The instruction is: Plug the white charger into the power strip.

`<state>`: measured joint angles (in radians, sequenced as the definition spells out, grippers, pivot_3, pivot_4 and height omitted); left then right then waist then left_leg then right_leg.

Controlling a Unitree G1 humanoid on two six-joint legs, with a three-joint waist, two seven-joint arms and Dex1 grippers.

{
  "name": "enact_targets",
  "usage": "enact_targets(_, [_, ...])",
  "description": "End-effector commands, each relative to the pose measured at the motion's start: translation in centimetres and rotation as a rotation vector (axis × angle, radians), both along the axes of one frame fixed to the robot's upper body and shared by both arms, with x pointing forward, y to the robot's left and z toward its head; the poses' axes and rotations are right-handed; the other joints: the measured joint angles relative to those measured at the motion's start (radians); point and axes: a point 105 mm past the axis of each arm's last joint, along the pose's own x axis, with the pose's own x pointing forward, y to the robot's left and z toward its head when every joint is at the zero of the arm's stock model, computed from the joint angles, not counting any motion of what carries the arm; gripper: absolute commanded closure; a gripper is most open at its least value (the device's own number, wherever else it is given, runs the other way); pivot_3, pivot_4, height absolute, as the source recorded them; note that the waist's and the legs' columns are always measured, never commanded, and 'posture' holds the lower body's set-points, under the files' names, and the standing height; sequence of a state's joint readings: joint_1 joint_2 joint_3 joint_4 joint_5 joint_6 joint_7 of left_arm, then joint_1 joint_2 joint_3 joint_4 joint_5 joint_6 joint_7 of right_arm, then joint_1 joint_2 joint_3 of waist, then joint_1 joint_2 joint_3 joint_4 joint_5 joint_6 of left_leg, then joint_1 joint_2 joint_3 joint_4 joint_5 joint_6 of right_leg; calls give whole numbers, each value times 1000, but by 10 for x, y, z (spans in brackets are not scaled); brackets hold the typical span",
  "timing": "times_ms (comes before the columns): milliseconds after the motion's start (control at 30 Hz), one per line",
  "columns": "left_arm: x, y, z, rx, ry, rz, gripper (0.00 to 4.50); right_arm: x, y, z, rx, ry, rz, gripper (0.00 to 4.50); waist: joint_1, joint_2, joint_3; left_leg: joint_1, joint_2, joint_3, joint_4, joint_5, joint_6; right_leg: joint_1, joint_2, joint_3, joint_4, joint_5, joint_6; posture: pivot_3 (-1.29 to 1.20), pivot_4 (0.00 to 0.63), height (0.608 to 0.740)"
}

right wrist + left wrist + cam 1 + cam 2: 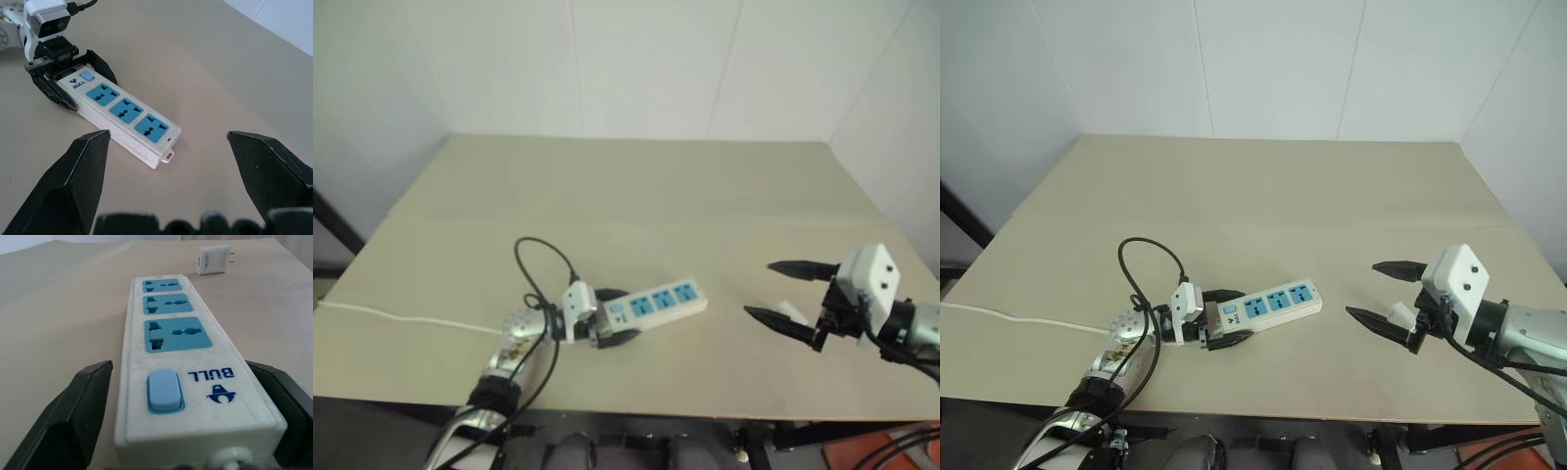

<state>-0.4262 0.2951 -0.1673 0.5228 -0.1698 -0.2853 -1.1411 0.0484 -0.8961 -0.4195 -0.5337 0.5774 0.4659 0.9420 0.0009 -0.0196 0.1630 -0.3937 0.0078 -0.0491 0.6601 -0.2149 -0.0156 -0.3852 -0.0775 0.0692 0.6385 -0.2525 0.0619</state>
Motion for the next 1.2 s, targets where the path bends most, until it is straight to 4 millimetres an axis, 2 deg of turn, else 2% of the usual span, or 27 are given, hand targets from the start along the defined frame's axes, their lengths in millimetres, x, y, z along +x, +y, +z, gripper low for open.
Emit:
enact_targets(33, [-9, 7, -42, 146, 116, 2, 218, -2, 2, 14, -8, -47, 17, 0, 2, 2, -3, 1, 0, 0, 0, 0, 0, 1, 0, 0, 0, 0, 0, 0, 150, 740])
enact_targets(167, [-14, 13, -45, 138, 157, -17, 1137, -1, 2, 17, -15, -50, 26, 0, -7, 8, -8, 5, 1, 0, 0, 0, 0, 7, 1, 0, -5, 0, 1, 0, 150, 740])
enact_targets(300, [-15, 10, -38, 97, 144, -39, 1157, 2, 2, 19, -21, -54, 40, 0, -17, 10, -9, 9, 2, 0, -1, 0, 0, 11, 1, 0, -7, 0, 1, 0, 150, 740])
enact_targets(433, [-18, 1, -23, 65, 97, -121, 1157, 8, -2, 22, -43, -55, 47, 0, -17, 12, -10, 7, 2, 1, -2, -1, 1, 10, 1, 0, -9, 0, 1, 0, 150, 740])
enact_targets(600, [-23, -3, -10, 86, 69, -254, 1157, 29, -10, 29, -88, -53, -21, 0, -16, 12, -10, 0, 1, 1, -2, -1, 1, 2, 1, 0, -9, 0, 1, 0, 150, 740])
enact_targets(733, [-28, 0, -10, 138, 68, -347, 1157, 56, -7, 46, -23, 107, -198, 0, -23, 12, -9, -5, 1, 0, -1, -1, 1, -4, 1, 0, -8, 2, -1, 0, 150, 740])
enact_targets(833, [-27, 0, -12, 150, 63, -357, 1157, 67, -2, 50, -28, 258, -288, 0, -21, 12, -8, -6, 2, 0, -2, -1, 1, -5, 1, 0, -8, 5, -6, 0, 150, 740])
enact_targets(967, [-24, -3, -16, 152, 61, -344, 1157, 75, -9, 34, -157, 617, -482, 0, -13, 11, -8, -8, 3, 0, -2, -1, 1, -8, 2, -1, -9, 5, -9, 0, 150, 740])
enact_targets(1200, [-25, -5, -20, 151, 71, -332, 1157, 79, -15, 19, -336, 731, -544, 0, -3, 12, -8, -18, 2, 0, -2, -1, 1, -18, 0, -1, -7, 6, -9, 0, 150, 740])
